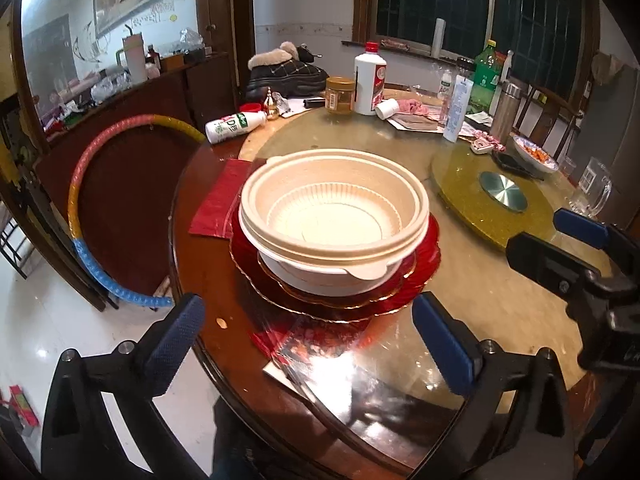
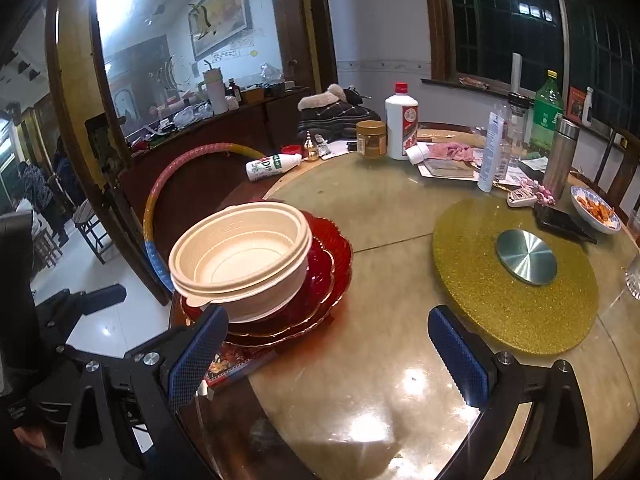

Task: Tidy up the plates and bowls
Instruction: 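Open both grippers and pull them back from the stacked bowls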

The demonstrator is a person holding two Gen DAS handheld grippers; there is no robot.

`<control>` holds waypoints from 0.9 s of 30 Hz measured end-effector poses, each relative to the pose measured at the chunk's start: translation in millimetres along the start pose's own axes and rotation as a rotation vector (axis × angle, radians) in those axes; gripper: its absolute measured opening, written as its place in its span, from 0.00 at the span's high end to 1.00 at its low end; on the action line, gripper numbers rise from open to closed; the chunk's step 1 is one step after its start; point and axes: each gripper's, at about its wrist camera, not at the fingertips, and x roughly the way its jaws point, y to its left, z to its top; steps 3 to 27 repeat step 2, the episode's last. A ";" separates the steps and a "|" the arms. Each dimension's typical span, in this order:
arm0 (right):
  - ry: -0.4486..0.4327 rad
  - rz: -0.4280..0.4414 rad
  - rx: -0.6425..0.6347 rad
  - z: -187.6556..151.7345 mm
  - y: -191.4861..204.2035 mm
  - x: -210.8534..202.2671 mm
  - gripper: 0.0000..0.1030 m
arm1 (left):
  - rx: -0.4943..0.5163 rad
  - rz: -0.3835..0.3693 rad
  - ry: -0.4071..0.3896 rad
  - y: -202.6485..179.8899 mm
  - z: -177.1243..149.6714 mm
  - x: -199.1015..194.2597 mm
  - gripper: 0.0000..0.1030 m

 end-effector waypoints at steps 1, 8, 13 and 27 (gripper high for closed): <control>0.002 0.000 -0.006 0.2 1.6 0.7 0.02 | -0.003 -0.005 0.005 0.9 0.4 1.0 0.00; 0.003 0.000 -0.011 -0.2 3.2 0.9 0.02 | -0.010 -0.017 0.013 2.1 0.5 1.9 0.00; 0.003 0.000 -0.011 -0.2 3.2 0.9 0.02 | -0.010 -0.017 0.013 2.1 0.5 1.9 0.00; 0.003 0.000 -0.011 -0.2 3.2 0.9 0.02 | -0.010 -0.017 0.013 2.1 0.5 1.9 0.00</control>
